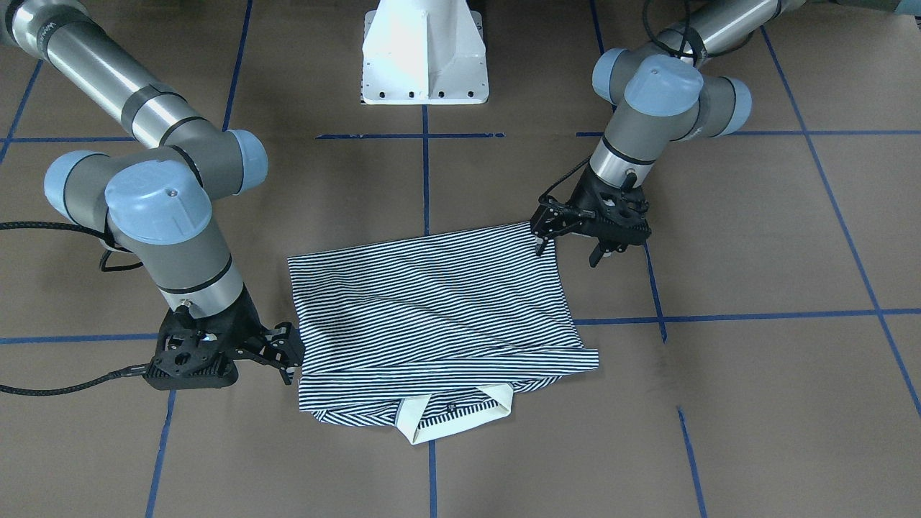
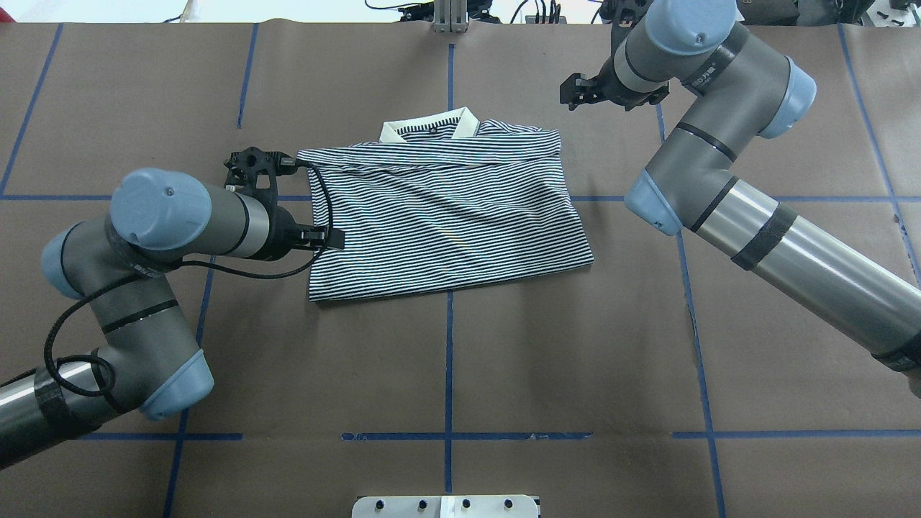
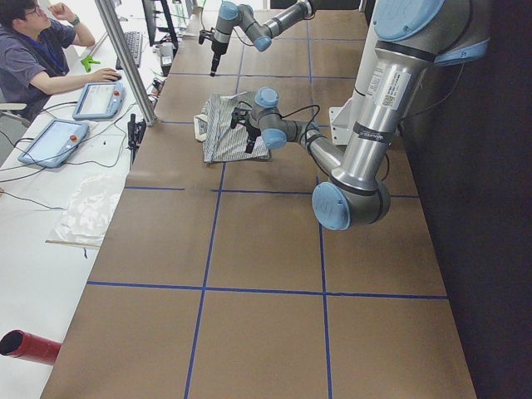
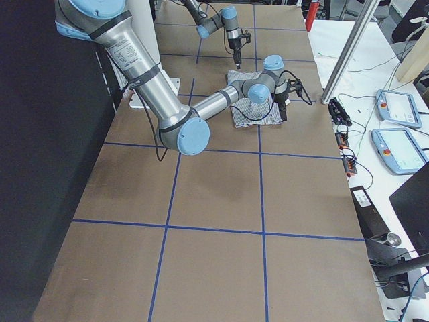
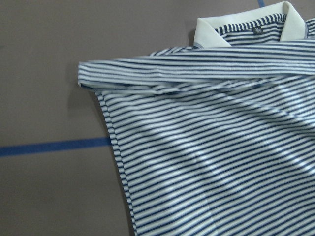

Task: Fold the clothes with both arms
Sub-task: 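Release the hem and draw both grippers back from the folded shirt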

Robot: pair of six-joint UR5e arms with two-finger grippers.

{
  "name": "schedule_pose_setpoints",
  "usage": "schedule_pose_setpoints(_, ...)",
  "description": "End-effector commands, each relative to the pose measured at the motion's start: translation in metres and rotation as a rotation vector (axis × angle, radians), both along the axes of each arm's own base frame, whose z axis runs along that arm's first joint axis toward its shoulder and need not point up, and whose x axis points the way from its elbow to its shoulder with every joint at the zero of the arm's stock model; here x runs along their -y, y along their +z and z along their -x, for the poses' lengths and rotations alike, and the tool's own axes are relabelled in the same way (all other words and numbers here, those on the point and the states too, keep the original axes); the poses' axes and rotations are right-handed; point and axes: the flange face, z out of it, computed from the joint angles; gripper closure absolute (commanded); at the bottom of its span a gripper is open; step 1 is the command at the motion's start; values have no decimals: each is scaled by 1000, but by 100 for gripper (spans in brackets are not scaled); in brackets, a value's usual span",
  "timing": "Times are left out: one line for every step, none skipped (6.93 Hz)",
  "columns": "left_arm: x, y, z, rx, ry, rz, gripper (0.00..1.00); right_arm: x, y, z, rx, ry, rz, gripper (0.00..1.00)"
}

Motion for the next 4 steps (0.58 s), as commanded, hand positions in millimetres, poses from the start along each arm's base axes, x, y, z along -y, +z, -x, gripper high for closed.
schedule_pose_setpoints(-27, 8, -14, -43, -27, 65, 40, 0, 2, -2, -1, -1, 0, 0)
schedule_pose_setpoints(-28, 12, -13, -36, -28, 69, 40, -1, 2, -1, -1, -3, 0, 0)
schedule_pose_setpoints(-28, 13, -13, -33, -29, 70, 40, 0, 2, -2, -1, 1, 0, 0)
schedule_pose_setpoints(-30, 15, -16, -24, -32, 69, 40, 0, 2, -2, -2, 0, -1, 0)
